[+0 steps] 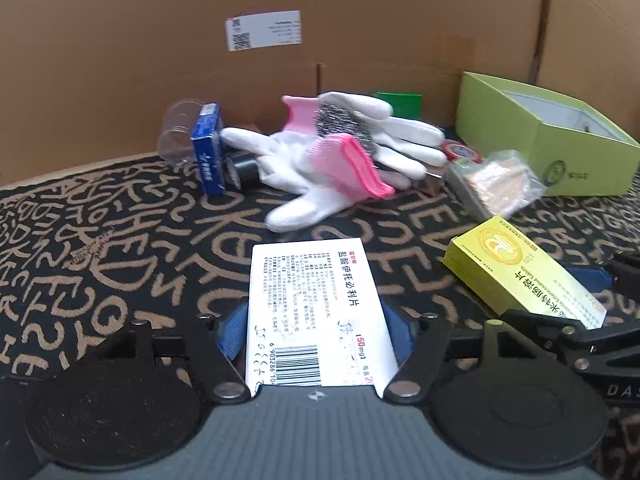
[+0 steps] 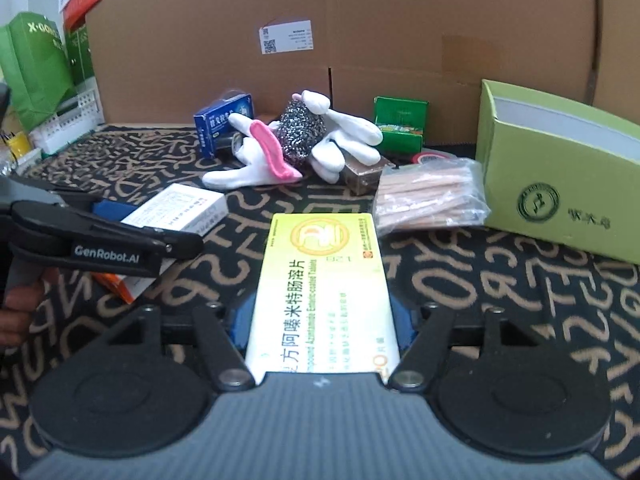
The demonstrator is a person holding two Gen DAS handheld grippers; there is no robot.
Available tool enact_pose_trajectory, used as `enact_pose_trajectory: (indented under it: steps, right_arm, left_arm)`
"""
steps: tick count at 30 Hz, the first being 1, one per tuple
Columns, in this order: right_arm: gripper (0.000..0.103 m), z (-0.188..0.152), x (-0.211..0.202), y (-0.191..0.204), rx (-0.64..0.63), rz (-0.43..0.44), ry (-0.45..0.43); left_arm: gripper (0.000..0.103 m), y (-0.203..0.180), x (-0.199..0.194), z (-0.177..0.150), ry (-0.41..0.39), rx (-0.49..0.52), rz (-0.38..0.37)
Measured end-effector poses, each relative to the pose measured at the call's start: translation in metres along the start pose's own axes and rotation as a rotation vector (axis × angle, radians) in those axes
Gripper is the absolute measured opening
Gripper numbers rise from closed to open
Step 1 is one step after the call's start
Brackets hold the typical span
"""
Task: Organize objects
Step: 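Place both boxes into the green shoebox and open both tools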
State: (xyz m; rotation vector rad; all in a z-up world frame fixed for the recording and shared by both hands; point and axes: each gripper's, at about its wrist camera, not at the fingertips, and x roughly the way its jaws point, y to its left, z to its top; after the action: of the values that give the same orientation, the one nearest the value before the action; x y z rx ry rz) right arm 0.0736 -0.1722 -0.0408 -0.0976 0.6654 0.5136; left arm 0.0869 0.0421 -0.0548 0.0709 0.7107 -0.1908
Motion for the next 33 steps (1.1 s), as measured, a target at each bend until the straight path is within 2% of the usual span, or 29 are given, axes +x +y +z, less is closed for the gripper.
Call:
enact_pose_trajectory:
  steps: [3, 7, 12, 15, 18, 22, 24, 28, 33]
  right_arm:
    - [0.065, -0.007, -0.019, -0.01, 0.056, 0.036, -0.016]
    - [0.065, -0.007, -0.057, -0.029, 0.098, 0.035, -0.089]
    - [0.065, 0.016, -0.101, -0.068, 0.098, -0.087, -0.229]
    - [0.065, 0.035, -0.118, -0.096, 0.091, -0.198, -0.287]
    - [0.065, 0.055, -0.123, -0.127, 0.083, -0.299, -0.318]
    - [0.065, 0.08, -0.111, -0.17, 0.082, -0.418, -0.319]
    - [0.065, 0.089, -0.099, -0.192, 0.089, -0.449, -0.306]
    - [0.065, 0.1, -0.069, -0.224, 0.087, -0.484, -0.263]
    - [0.065, 0.106, -0.036, -0.25, 0.09, -0.495, -0.225]
  left_arm:
    - [0.071, -0.009, -0.014, 0.001, -0.003, 0.012, -0.052]
    - [0.071, -0.031, -0.042, 0.023, -0.087, 0.048, -0.145]
    - [0.071, -0.077, -0.056, 0.077, -0.212, 0.114, -0.27]
    - [0.072, -0.109, -0.049, 0.112, -0.273, 0.151, -0.311]
    - [0.072, -0.137, -0.024, 0.148, -0.26, 0.137, -0.362]
    - [0.072, -0.174, 0.021, 0.182, -0.232, 0.137, -0.367]
    - [0.072, -0.191, 0.046, 0.191, -0.224, 0.161, -0.34]
    - [0.072, -0.211, 0.092, 0.2, -0.145, 0.152, -0.336]
    - [0.072, -0.226, 0.119, 0.202, -0.118, 0.164, -0.323]
